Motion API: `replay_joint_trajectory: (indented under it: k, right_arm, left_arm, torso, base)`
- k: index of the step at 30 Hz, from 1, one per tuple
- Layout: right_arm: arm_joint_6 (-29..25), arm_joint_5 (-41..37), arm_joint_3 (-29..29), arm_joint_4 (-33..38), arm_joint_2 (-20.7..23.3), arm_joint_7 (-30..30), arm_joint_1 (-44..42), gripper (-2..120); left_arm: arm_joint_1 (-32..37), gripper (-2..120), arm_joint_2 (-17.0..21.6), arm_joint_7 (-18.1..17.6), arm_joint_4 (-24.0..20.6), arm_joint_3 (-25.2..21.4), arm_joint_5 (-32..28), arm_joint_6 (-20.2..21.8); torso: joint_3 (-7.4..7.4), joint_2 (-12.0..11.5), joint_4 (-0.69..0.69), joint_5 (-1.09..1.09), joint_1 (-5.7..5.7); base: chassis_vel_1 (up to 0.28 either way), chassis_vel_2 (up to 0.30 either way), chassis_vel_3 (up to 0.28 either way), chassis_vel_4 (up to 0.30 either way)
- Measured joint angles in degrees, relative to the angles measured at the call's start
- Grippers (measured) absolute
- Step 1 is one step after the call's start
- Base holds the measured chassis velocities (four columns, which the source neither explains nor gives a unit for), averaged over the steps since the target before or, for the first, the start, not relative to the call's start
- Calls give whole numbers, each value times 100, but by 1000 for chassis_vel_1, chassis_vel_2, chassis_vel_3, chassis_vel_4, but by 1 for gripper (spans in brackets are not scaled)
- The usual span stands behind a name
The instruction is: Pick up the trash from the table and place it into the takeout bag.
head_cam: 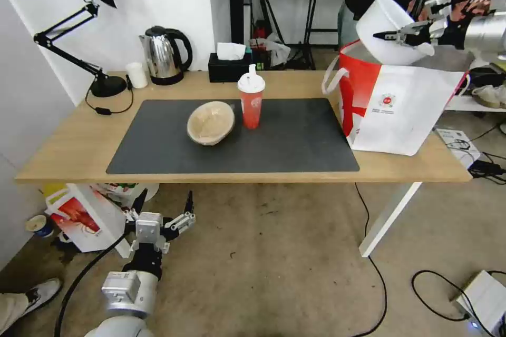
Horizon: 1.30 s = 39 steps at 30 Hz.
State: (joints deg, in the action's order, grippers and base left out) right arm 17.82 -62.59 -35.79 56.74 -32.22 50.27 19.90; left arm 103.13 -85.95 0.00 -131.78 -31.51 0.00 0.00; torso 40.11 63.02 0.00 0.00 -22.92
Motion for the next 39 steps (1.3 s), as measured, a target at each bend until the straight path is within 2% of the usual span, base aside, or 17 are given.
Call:
replay_joint_trajectory:
  k: [4, 6, 15, 26, 30, 32, 33, 39]
  right_arm:
    - [0, 0, 28, 0, 4, -3, -28, 0]
    - [1, 0, 368, 3, 57, -21, -383, 0]
    - [-21, -2, 761, -64, 60, -7, -804, 0]
    - [-63, -35, 864, -45, 62, 201, -968, 0]
    - [-131, -77, 864, -47, 61, 307, -975, 9]
    - [-153, -149, 857, -88, 23, 302, -927, 23]
    - [-153, -149, 857, -88, 23, 302, -927, 23]
    - [-155, -157, 628, -209, 7, 197, -643, 46]
  left_arm:
    - [0, 100, 0, 0, 0, 0, 0, 0]
    - [0, 100, 0, 0, 0, 0, 0, 0]
    - [0, 100, 0, 0, 0, 0, 0, 0]
    - [0, 100, 0, 0, 0, 0, 0, 0]
    - [0, 100, 0, 0, 0, 0, 0, 0]
    - [0, 100, 0, 0, 0, 0, 0, 0]
    - [0, 100, 0, 0, 0, 0, 0, 0]
    - [0, 100, 0, 0, 0, 0, 0, 0]
  torso:
    - [0, 0, 0, 0, 0]
    - [0, 0, -1, 0, 1]
    - [0, 0, 0, 1, 0]
    - [0, 0, 0, 0, 0]
    - [0, 0, 0, 0, 0]
    - [0, 0, 1, 0, 0]
    - [0, 0, 1, 0, 0]
    - [0, 0, 0, -1, 0]
  base:
    - [0, 0, 0, 0]
    - [0, 0, 0, 0]
    - [0, 0, 0, 0]
    - [0, 0, 0, 0]
    - [0, 0, 0, 0]
    - [0, 0, 0, 0]
    - [0, 0, 0, 0]
    - [0, 0, 0, 0]
